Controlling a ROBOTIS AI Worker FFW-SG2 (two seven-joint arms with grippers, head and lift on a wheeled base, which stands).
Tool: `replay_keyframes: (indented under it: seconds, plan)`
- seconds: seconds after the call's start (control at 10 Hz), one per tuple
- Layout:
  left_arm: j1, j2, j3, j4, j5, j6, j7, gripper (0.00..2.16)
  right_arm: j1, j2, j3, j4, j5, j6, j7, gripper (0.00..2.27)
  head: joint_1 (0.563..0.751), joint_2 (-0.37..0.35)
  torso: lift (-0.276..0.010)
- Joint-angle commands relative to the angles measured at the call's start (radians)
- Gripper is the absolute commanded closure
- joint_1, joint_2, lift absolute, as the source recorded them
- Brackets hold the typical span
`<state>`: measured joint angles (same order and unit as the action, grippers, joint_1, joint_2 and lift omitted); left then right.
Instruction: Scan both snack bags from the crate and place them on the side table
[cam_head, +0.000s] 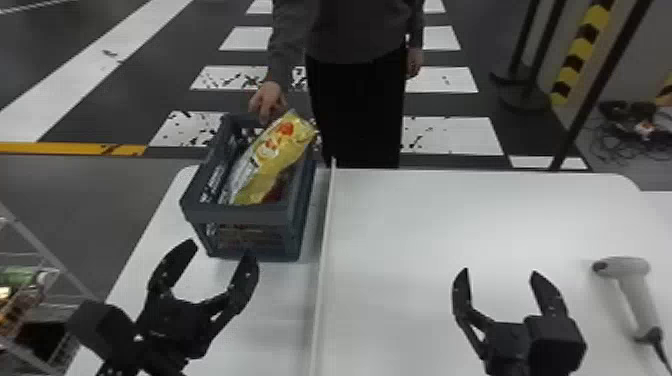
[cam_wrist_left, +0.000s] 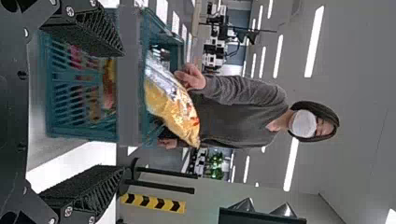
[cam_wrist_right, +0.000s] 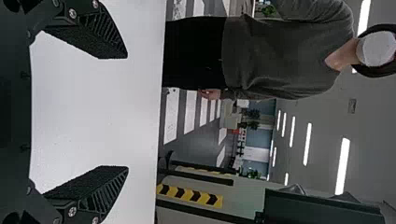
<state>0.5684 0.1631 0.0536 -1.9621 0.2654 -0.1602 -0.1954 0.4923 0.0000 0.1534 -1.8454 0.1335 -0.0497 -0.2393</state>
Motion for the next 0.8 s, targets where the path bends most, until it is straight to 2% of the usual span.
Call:
replay_keyframes:
  seconds: [0.0,0.7]
  plan:
    - [0.004,0.001,0.000,-0.003,0.000,0.000,0.001,0.14,0.002,0.001,0.000,-0.002,0.000,0.000,0.000,0.15,0.695,0.072,-0.095]
    - [0.013,0.001,-0.001,-0.024,0.000,0.000,-0.001,0.14,0.006,0.001,0.000,-0.002,0.000,0.000,0.000,0.15,0.695,0.068,-0.095]
